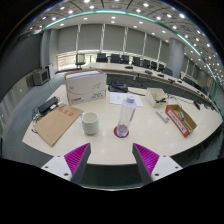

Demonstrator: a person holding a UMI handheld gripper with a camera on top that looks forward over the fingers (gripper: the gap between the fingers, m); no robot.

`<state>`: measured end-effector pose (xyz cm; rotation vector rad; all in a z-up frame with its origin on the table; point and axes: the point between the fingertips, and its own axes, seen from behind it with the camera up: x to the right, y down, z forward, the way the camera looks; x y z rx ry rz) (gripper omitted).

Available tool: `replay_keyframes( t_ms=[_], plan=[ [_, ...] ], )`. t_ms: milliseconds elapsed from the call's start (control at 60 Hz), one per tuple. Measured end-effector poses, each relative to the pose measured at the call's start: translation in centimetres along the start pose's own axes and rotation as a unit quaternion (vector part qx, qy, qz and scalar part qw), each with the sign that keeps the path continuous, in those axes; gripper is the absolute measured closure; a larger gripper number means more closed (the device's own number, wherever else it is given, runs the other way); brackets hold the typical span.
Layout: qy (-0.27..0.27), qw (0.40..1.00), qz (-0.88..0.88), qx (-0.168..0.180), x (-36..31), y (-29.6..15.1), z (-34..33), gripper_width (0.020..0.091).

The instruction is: Pour water

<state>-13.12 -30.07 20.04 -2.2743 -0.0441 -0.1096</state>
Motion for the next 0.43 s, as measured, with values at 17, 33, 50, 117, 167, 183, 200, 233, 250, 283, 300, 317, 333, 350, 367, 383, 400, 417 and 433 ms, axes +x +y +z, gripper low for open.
replay_keyframes(
  t_ms=[17, 33, 50, 117, 167, 183, 200, 233, 250, 283, 300, 317, 333, 350, 367, 383, 400, 417, 433],
  plan=[
    [0.003, 1.0, 0.001, 0.0, 0.1, 0.0, -0.2, 0.0247],
    [0.007, 1.0, 0.003, 0.0, 0.1, 0.0, -0.4, 0.0247],
    [0.008, 1.0, 0.004, 0.0, 0.1, 0.0, -0.6, 0.0246],
    [0.006, 1.0, 0.006, 0.004, -0.3, -0.2, -1.3, 0.0244],
    [0.007, 1.0, 0.008, 0.008, -0.5, -0.4, -1.8, 0.0245],
    [0.008, 1.0, 0.007, 0.01, -0.4, -0.4, -1.9, 0.0243],
    [0.009, 1.0, 0.006, 0.011, -0.4, -0.5, -1.9, 0.0244],
    [0.012, 1.0, 0.004, 0.014, -0.4, -0.5, -2.1, 0.0241],
    [0.013, 1.0, 0.002, 0.015, -0.4, -0.6, -2.3, 0.0242],
    [0.013, 1.0, -0.004, 0.016, -0.5, -0.7, -2.5, 0.0243],
    [0.012, 1.0, -0.007, 0.016, -0.3, -0.9, -2.6, 0.0245],
    [0.013, 1.0, -0.01, 0.015, -0.3, -0.9, -2.7, 0.0244],
    [0.014, 1.0, -0.013, 0.015, -0.3, -0.9, -2.8, 0.0244],
    [0.015, 1.0, -0.015, 0.016, -0.5, -0.9, -2.7, 0.0244],
    [0.016, 1.0, -0.017, 0.017, -0.4, -0.9, -2.8, 0.0245],
    [0.017, 1.0, -0.019, 0.018, -0.4, -1.0, -2.8, 0.0244],
    [0.017, 0.999, -0.019, 0.019, -0.4, -1.0, -2.8, 0.0244],
    [0.017, 0.999, -0.02, 0.02, -0.4, -1.1, -2.9, 0.0243],
    [0.017, 0.999, -0.021, 0.021, -0.4, -1.1, -2.9, 0.0243]
  ],
)
